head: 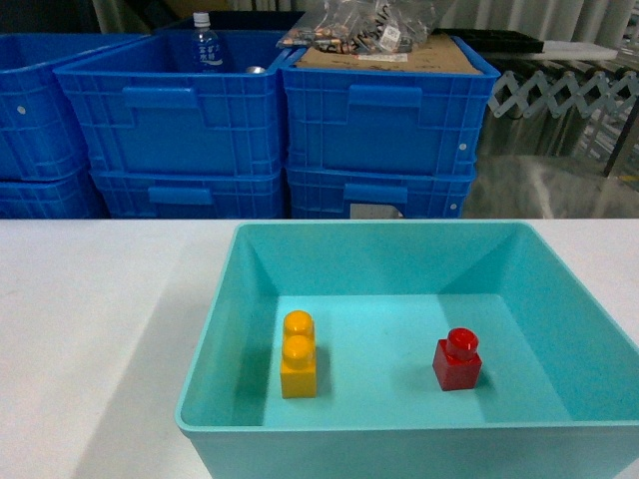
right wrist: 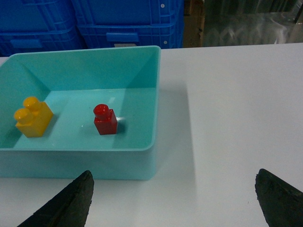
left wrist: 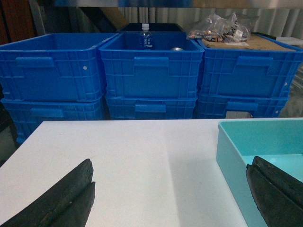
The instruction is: Pick red block from blue box to shelf
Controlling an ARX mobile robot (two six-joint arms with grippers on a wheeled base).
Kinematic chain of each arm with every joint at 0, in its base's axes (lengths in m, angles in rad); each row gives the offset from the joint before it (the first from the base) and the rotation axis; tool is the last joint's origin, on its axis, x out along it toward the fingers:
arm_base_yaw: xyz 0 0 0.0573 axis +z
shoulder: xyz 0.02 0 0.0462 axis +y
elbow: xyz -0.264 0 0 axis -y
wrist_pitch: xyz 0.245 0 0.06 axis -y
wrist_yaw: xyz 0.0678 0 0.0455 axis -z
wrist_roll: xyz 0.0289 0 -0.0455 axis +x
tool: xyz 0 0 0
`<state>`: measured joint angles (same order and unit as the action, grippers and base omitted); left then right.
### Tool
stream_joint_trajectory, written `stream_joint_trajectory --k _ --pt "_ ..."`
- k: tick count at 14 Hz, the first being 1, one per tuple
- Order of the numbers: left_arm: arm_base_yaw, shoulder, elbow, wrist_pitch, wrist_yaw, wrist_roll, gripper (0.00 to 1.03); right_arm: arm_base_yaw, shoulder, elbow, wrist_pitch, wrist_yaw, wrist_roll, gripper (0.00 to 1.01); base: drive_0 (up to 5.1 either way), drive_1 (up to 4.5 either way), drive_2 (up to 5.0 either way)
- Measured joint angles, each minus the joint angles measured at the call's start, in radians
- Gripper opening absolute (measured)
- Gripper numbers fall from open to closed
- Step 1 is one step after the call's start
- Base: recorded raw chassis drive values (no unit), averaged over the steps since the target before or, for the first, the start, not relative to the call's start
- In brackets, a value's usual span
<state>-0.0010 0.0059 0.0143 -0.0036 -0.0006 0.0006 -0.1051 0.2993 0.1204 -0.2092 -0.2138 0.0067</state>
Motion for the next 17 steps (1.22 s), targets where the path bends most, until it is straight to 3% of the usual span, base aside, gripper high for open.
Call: stream_joint_trajectory --k 17 --pt "0.000 0.000 0.000 0.000 0.000 0.000 0.98 0.000 0.000 0.000 0.000 0.000 0.000 0.98 0.0 0.00 0.0"
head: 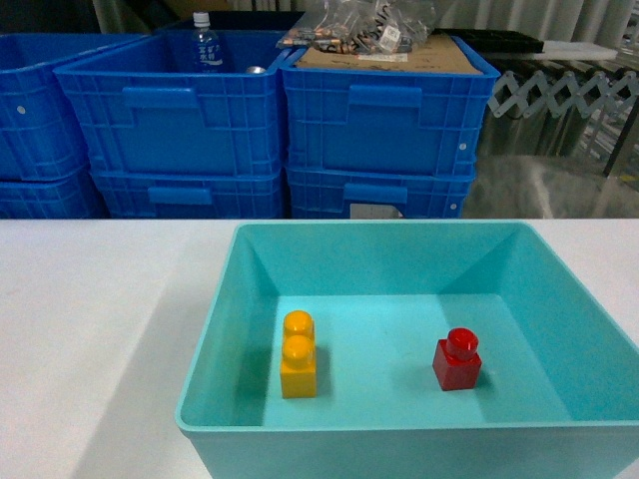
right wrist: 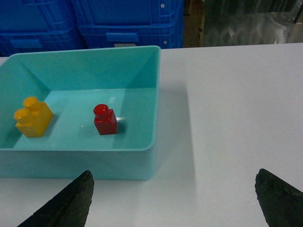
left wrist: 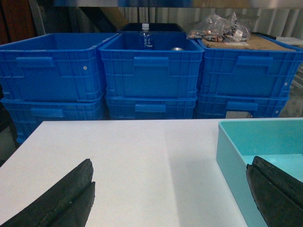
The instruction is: Pick red block from blue box to shelf
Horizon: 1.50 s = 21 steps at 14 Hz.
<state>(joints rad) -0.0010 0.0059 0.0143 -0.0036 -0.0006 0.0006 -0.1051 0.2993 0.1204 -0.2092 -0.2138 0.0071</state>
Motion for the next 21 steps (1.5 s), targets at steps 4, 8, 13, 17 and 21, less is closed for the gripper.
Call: stream_joint_trajectory --k 4,8,13,17,21 --pt "0.000 0.000 0.000 0.000 0.000 0.000 0.98 0.000 0.000 0.000 0.000 0.000 0.000 0.98 0.0 0.00 0.0" --pt "0.000 0.000 0.000 0.000 0.000 0.000 0.98 0.000 0.000 0.000 0.000 0.000 0.000 0.98 0.0 0.00 0.0" --pt "0.000 0.000 0.000 0.000 0.000 0.000 0.98 0.000 0.000 0.000 0.000 0.000 0.000 0.98 0.0 0.00 0.0" --pt "0.000 0.000 0.000 0.000 0.000 0.000 0.98 0.000 0.000 0.000 0.000 0.000 0.000 0.98 0.0 0.00 0.0" --pt "0.000 0.000 0.000 0.000 0.000 0.000 0.98 0.000 0.000 0.000 0.000 0.000 0.000 0.98 0.0 0.00 0.0"
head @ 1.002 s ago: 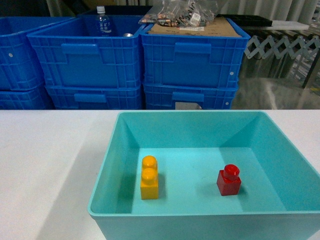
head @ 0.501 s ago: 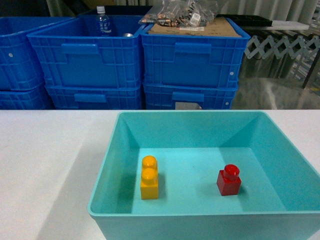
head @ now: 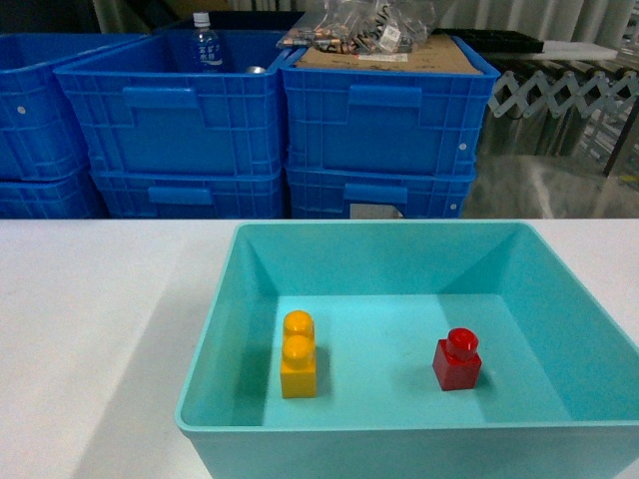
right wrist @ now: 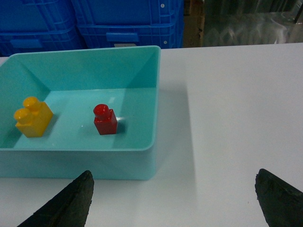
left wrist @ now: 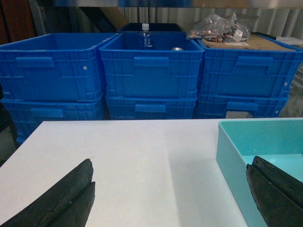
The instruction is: Pick red block from blue box to shelf
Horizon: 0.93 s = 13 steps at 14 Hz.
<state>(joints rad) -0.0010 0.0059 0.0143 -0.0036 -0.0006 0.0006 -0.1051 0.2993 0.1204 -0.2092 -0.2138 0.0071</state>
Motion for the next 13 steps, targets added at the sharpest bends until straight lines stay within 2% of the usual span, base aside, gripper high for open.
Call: stream_joint_trajectory --k 13 --pt "0.000 0.000 0.000 0.000 0.000 0.000 0.98 0.000 0.000 0.000 0.000 0.000 0.000 0.98 0.0 0.00 0.0"
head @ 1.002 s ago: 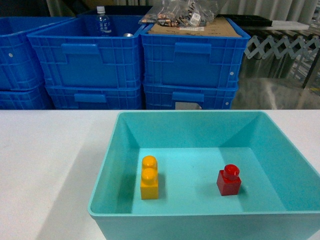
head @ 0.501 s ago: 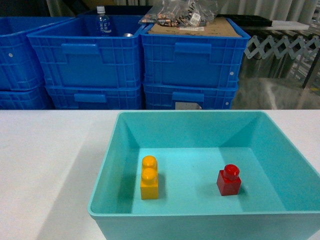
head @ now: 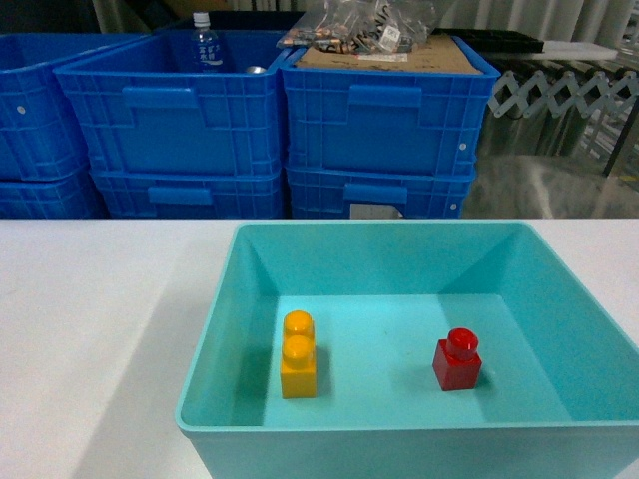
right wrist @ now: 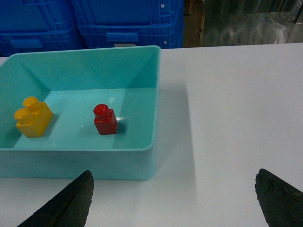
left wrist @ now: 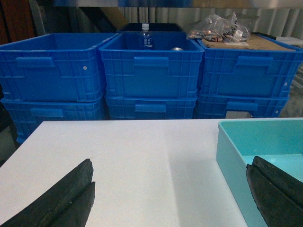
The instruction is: Pick red block from blue box to shelf
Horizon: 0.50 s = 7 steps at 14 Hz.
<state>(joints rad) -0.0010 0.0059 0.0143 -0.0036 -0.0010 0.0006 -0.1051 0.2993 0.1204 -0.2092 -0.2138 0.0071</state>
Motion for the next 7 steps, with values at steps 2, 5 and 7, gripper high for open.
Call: stream_joint_trajectory --k 2,5,7 --pt "0.000 0.000 0.000 0.000 0.000 0.000 0.98 0.000 0.000 0.000 0.000 0.000 0.000 0.98 0.0 0.00 0.0" --pt "0.000 0.000 0.000 0.000 0.000 0.000 0.98 0.000 0.000 0.000 0.000 0.000 0.000 0.98 0.0 0.00 0.0" --pt "0.000 0.000 0.000 0.000 0.000 0.000 0.98 0.000 0.000 0.000 0.000 0.000 0.000 0.98 0.0 0.00 0.0"
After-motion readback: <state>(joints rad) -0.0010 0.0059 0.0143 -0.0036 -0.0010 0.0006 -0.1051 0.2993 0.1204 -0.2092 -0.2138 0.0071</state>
